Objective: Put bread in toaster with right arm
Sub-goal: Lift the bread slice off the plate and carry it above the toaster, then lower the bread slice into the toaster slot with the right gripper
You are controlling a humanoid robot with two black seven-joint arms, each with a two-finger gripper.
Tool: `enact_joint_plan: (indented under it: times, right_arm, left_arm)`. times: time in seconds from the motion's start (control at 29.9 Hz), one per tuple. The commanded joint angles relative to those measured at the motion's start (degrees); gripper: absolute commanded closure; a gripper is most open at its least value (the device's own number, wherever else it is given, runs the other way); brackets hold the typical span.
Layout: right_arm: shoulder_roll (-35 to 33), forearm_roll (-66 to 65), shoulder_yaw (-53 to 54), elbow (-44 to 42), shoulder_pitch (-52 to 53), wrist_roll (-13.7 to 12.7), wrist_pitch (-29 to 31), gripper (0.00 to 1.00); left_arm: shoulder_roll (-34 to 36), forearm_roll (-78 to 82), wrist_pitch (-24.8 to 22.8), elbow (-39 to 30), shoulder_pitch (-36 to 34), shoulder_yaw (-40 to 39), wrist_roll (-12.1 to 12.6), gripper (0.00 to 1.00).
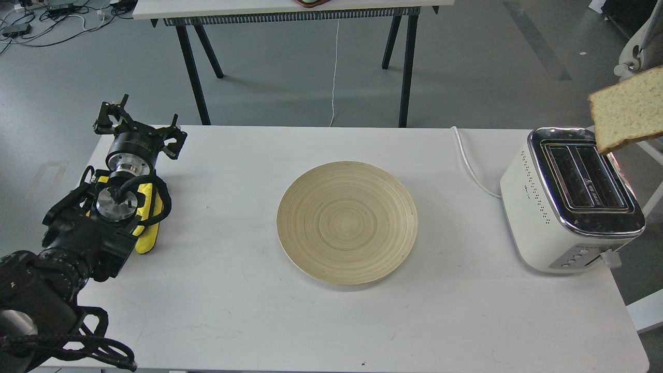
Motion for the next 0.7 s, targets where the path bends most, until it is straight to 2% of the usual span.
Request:
enact_joint_plan:
  times: [0.0, 0.67]
  right_arm:
    - [-0.1, -0.2, -1.6, -0.5, -0.7, 0.0, 0.0, 1.0]
    - [3.3, 0.3, -5.1, 0.4, -1.1, 0.0, 0.0, 0.99]
  left_arm:
    - [0.0, 0.0, 0.0, 0.0, 0.0, 0.0, 0.0, 0.0]
    - [0.0, 0.0, 0.0, 0.0, 0.0, 0.0, 0.0, 0.0]
